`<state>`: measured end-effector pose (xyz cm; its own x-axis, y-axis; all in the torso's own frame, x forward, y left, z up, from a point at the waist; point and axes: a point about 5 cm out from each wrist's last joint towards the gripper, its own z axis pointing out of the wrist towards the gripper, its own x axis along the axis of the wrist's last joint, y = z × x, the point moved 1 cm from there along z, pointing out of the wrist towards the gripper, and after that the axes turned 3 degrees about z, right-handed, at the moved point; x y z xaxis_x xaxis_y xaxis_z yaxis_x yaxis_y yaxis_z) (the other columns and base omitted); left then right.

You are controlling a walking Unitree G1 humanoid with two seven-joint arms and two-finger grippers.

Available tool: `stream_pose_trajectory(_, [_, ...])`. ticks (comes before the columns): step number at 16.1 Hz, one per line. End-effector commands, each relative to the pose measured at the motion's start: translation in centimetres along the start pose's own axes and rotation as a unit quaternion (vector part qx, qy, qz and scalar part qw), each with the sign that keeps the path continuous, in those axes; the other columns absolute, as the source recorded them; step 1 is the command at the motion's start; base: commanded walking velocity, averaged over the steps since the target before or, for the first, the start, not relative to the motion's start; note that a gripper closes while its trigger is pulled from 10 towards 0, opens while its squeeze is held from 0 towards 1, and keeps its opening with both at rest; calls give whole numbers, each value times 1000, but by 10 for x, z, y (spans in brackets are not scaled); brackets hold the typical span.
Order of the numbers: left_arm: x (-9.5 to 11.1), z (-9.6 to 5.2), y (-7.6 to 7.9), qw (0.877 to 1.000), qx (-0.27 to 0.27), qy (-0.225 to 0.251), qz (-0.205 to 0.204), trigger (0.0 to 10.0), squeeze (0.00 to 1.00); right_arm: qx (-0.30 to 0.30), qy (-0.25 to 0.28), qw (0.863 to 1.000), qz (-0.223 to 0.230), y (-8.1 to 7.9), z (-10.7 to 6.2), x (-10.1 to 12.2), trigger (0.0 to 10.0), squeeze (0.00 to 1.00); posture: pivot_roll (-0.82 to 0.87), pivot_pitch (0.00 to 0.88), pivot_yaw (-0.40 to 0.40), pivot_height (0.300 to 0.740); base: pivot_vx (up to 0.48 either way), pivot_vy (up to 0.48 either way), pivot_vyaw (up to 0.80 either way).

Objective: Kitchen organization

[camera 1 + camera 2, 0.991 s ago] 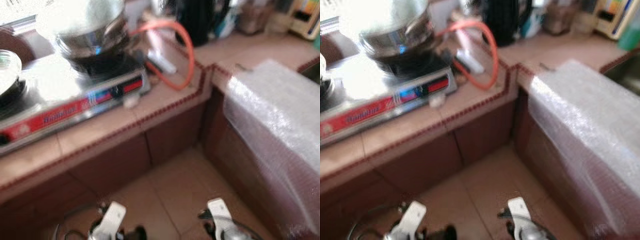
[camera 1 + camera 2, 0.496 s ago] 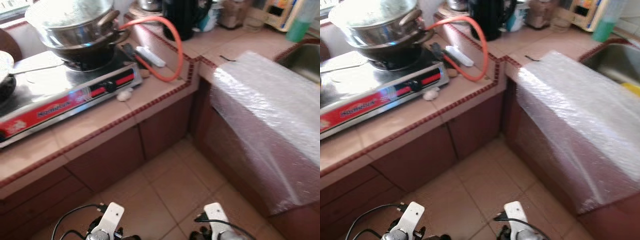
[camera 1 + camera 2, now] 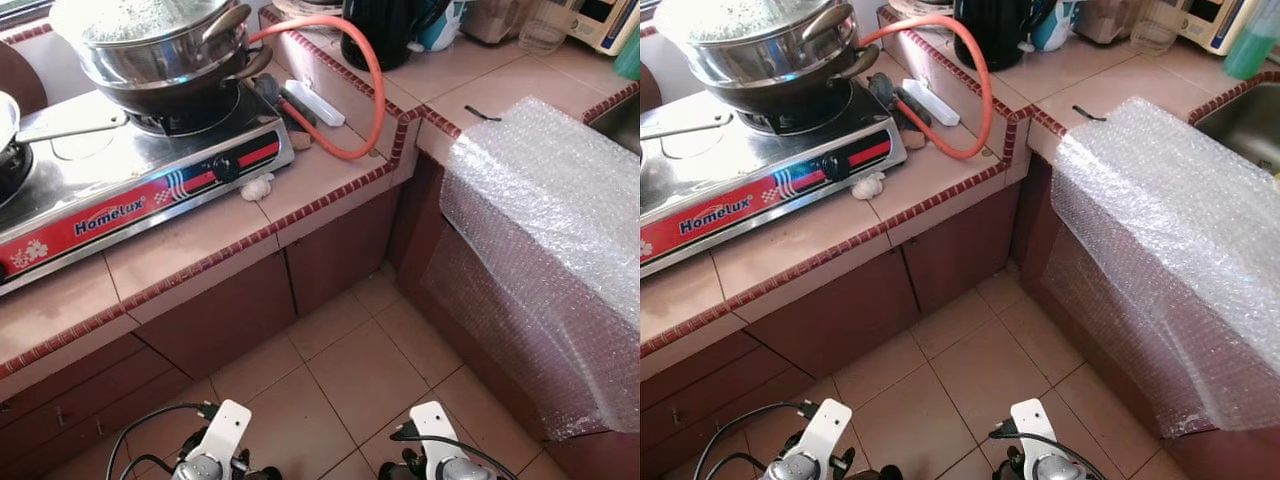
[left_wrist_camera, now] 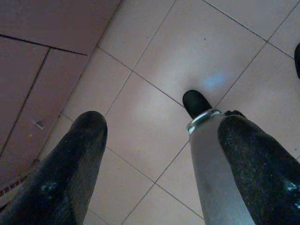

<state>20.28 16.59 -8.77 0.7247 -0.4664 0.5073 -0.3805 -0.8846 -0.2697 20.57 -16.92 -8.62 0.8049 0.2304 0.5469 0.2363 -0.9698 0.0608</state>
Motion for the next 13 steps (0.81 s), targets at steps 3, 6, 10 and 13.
stream_pose_trajectory(3, [-13,-2,3,1000,-6,-21,-6,10000,0,4,-18,1000,4,-2,-1,-11,10000,0,-116,180,65,740,0,0,0])
stream_pose_trajectory(6, [-12,-2,3,1000,-8,-21,-5,10000,0,0,-25,1000,8,-1,-1,-13,10000,0,-120,177,66,740,0,0,-256])
stream_pose_trajectory(10, [-11,-1,4,1000,-9,-22,5,10000,0,0,-23,1000,-1,1,-1,-12,10000,0,-119,172,63,740,0,0,-752])
stream_pose_trajectory(13, [-11,-1,5,1000,-10,-23,4,10000,0,3,-23,1000,-7,1,-2,-12,10000,0,-116,172,59,740,0,0,-446])
